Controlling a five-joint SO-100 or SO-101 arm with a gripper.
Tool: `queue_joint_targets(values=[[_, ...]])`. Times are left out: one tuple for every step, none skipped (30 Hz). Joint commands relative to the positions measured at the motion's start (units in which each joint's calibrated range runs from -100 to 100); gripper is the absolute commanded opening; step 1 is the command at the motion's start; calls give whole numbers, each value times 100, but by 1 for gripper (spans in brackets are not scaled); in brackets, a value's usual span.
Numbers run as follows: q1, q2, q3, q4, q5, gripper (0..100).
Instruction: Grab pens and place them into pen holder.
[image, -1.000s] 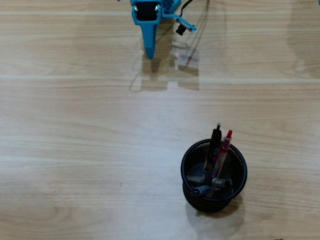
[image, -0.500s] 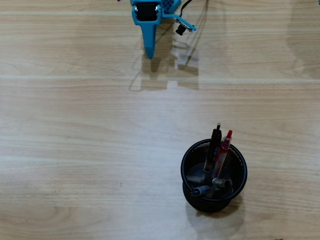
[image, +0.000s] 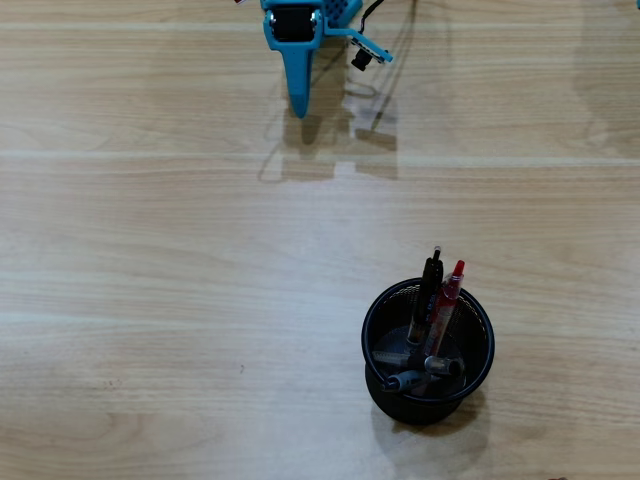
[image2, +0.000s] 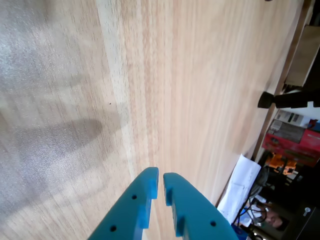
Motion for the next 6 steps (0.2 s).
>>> queue_joint_targets(values=[[63, -69, -56, -54, 7, 2], [63, -69, -56, -54, 7, 2], [63, -69, -56, -54, 7, 2], [63, -69, -56, -54, 7, 2], [63, -69, -56, -54, 7, 2], [63, -69, -56, -54, 7, 2]])
